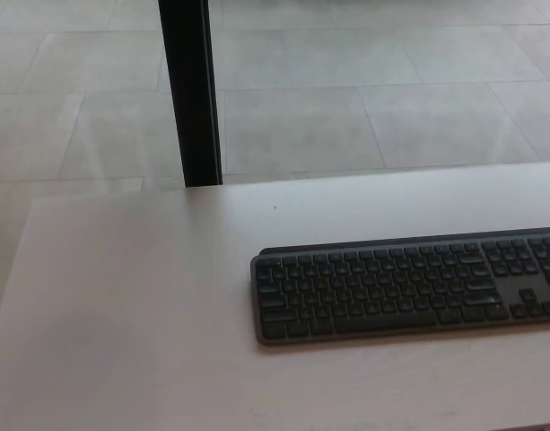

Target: The robot uses its right fingers to click on the space key of the black keyboard placed on the center of the white desk.

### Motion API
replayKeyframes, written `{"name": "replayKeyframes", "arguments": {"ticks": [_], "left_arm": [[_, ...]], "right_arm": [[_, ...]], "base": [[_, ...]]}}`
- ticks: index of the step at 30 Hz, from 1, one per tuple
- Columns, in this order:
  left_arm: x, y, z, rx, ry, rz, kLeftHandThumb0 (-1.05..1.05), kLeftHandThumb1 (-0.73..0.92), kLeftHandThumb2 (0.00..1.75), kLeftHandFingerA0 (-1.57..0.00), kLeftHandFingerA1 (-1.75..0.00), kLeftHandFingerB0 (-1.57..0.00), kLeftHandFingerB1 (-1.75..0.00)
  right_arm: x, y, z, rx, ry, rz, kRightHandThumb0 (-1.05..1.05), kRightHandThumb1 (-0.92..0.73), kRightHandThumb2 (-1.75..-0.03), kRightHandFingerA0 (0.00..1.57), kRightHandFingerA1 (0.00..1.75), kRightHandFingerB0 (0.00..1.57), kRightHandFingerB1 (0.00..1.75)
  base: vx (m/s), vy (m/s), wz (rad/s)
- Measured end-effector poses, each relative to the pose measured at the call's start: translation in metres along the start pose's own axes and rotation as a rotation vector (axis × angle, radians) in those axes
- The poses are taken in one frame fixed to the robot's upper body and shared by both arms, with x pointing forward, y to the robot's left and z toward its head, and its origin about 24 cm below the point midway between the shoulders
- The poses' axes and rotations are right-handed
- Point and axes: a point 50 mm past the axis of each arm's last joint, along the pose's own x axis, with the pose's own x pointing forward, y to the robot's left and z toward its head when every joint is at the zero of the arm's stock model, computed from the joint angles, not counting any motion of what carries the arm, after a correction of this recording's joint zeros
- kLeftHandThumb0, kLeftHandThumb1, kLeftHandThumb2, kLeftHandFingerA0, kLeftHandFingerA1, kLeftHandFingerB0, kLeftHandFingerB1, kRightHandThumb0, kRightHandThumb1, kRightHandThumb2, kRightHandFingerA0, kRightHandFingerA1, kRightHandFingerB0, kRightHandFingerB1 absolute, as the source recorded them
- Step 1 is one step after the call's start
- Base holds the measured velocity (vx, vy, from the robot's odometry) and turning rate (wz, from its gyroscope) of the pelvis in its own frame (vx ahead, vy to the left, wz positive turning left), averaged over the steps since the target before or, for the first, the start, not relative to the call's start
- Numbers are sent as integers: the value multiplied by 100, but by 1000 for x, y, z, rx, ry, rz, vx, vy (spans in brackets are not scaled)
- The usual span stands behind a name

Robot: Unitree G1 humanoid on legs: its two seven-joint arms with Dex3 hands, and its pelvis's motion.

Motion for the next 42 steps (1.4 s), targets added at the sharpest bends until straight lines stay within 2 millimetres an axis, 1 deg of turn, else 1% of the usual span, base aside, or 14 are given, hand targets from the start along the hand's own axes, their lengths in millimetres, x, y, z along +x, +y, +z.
{"name": "replayKeyframes", "arguments": {"ticks": [3, 4, 13, 17, 19, 22, 27, 28, 31, 32, 37, 38, 41, 42], "left_arm": [[0, -1, -1, -1, 6, 1, -48, 36, 81, -104, -125, -81, -72], [0, -1, -2, -3, 7, 3, -52, 47, 57, -90, -144, -80, -57], [0, -1, -2, -9, 2, 5, -47, 48, 56, -88, -135, -80, -59], [0, 0, -3, -7, 5, 6, -50, 47, 56, -85, -135, -80, -57], [-1, 0, -3, -5, 6, 5, -48, 47, 56, -91, -140, -79, -57], [-1, 0, -4, -1, 8, 5, -50, 38, 81, -103, -126, -79, -70], [-1, -1, -4, 2, 8, 2, -48, 47, 55, -88, -133, -80, -57], [-1, -1, -4, 1, 8, 2, -49, 47, 56, -92, -141, -80, -58], [-1, -1, -5, 3, 9, 3, -49, 47, 56, -99, -145, -82, -58], [-1, 0, -5, 4, 9, 3, -49, 47, 56, -90, -139, -82, -58], [-1, -1, -4, -3, 5, 2, -49, 48, 55, -91, -126, -80, -57], [-1, -1, -4, -3, 4, 2, -55, 49, 58, -92, -144, -75, -60], [3, -17, 6, -29, 1, -10, -57, 40, 75, -98, -131, -72, -67], [4, -22, 11, -37, -3, -15, -53, 50, 57, -86, -141, -79, -62]], "right_arm": [[5, 6, 31, 92, -50, -9, -33, -67, -60, 81, 173, 70, 56], [5, 9, 41, 125, -70, -4, -32, -53, -85, 115, 139, 59, 65], [-20, 59, 122, 306, -310, 176, -38, -46, -86, 127, 142, 61, 66], [-42, 87, 132, 258, -387, 285, -33, -47, -88, 124, 137, 54, 63], [-55, 100, 136, 226, -425, 345, -32, -64, -59, 93, 163, 59, 46], [-77, 122, 136, 164, -481, 447, -34, -60, -61, 91, 159, 63, 48], [-108, 158, 114, 18, -511, 624, -30, -59, -60, 97, 145, 60, 48], [-115, 165, 107, -24, -516, 660, -36, -59, -58, 92, 114, 64, 45], [-127, 178, 89, -140, -525, 727, -36, -60, -58, 83, 102, 67, 45], [-129, 180, 85, -165, -528, 739, -44, -52, -88, 80, 84, 60, 60], [-140, 194, 68, -297, -559, 793, -47, -54, -93, 81, 85, 59, 62], [-141, 196, 65, -316, -563, 797, -45, -67, -60, 71, 68, 67, 46], [-143, 201, 57, -381, -580, 811, -47, -67, -60, 74, 72, 68, 47], [-144, 204, 55, -399, -591, 818, -47, -67, -60, 77, 68, 70, 48]], "base": [[0, 0, 0], [0, 0, 0], [0, 0, 0], [0, 0, 0], [0, 0, 0], [0, 0, 0], [0, 0, 0], [0, 0, 0], [0, 0, 0], [0, 0, 0], [0, 0, 0], [0, 0, 0], [-18, -7, 3], [0, 0, 0]]}}
